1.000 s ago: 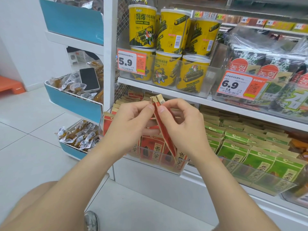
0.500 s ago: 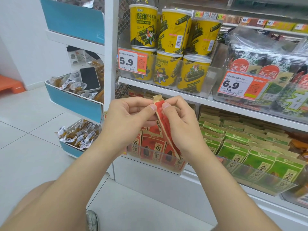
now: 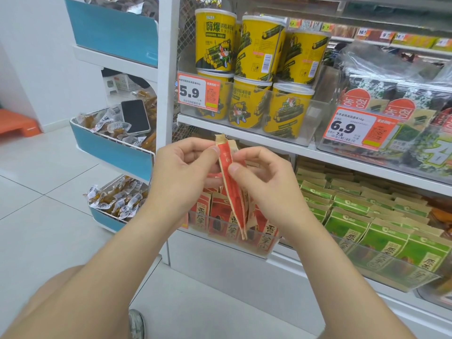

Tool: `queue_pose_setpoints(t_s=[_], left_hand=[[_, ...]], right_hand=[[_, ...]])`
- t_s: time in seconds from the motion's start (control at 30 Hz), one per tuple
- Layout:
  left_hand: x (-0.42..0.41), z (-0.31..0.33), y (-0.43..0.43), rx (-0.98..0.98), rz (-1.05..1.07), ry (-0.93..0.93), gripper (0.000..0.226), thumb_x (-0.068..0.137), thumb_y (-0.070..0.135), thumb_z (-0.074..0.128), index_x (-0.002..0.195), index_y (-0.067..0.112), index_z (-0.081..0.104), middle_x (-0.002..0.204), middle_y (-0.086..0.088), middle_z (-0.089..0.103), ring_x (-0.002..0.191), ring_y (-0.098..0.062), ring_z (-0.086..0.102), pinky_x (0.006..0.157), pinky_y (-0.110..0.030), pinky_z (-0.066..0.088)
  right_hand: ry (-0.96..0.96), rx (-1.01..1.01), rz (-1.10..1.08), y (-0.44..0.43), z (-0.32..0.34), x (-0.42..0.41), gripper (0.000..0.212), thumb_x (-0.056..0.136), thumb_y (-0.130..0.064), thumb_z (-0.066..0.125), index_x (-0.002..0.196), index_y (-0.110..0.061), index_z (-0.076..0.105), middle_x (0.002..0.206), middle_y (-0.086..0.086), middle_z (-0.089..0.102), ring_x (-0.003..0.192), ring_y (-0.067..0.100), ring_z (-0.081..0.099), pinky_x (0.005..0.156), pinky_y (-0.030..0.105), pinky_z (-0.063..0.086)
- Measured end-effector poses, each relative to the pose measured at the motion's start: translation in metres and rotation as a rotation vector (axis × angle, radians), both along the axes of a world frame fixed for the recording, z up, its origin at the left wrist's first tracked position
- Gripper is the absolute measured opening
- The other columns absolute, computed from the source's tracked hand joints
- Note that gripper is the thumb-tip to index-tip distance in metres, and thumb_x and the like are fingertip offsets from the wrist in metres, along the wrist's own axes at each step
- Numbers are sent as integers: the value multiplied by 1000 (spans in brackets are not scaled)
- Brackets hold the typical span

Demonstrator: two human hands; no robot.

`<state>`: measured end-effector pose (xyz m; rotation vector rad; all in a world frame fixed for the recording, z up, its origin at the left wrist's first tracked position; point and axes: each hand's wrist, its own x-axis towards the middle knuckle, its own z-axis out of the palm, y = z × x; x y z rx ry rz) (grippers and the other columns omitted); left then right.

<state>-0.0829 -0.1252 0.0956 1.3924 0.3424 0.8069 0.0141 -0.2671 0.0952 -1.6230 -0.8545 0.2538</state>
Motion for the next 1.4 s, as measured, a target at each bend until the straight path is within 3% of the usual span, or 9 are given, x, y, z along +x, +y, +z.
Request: queue_pose_setpoints(t_s=[0.13,0.27,0.4,0.67,0.9,1.03,1.13,1.23,1.4], left_hand=[[0,2,5,-91,103,-64,11,106,9,66,101,7,75,88,-8,82,84,-24,82,63,-33,66],[-1,2,8,-43,-21,-13,14,103,15,70,104,1,73,98,-12,83,90,-28,82,74,-41,68],[-2,0,3,135,-156,139,13,98,15,75,93,3,74,89,-9,81,83,-24,81,76,-46,69],[-2,-6,5,333,-252,170,10,99,16,76,94,9,81,91,-8,83,91,-26,81,90,-46,66],[-3,-4,4,283,-311,192,10,101,14,73,99,6,78,96,-10,82,97,-26,81,92,-43,66],[-2,0,3,53,-314,178,26,106,31,64,112,6,62,97,-18,81,89,-35,81,82,-48,67],[-3,0,2,45,-320,248,39,107,46,57,128,14,63,104,-13,82,87,-38,81,78,-48,68],[-4,-2,3,69,-325,256,30,112,38,51,131,21,66,106,-10,83,91,-35,82,79,-47,68],[-3,-1,3,107,-334,259,26,115,30,48,133,19,64,102,-11,83,85,-36,82,75,-44,69]], right_hand=[[-106,-188,37,-7,-1,2,35,88,-36,87,112,-34,61,120,-12,71,89,13,78,71,37,66],[-56,-27,-16,-1,-6,0,31,94,-38,82,99,-18,59,107,1,77,79,28,78,57,41,58],[-88,58,-129,4,-9,2,46,100,-54,69,83,-12,65,73,13,69,62,26,54,61,46,46],[-16,159,-89,6,-8,6,49,107,-45,62,85,-1,71,77,30,63,69,24,53,66,42,42],[64,170,-71,4,-7,7,45,106,-38,65,86,2,72,73,7,69,68,19,58,66,35,48],[-62,96,-80,2,-9,8,41,102,-35,73,78,-2,73,98,1,82,88,19,78,85,43,64],[-336,-58,-186,5,-16,7,30,86,-47,86,70,-26,73,128,-16,73,119,5,69,102,48,54],[-350,-87,-210,6,-17,3,29,77,-51,92,88,-35,71,122,-18,70,112,6,67,98,44,55],[-222,-16,-132,1,-7,2,68,78,-36,96,131,-40,53,120,-21,67,113,-1,66,94,31,57]])
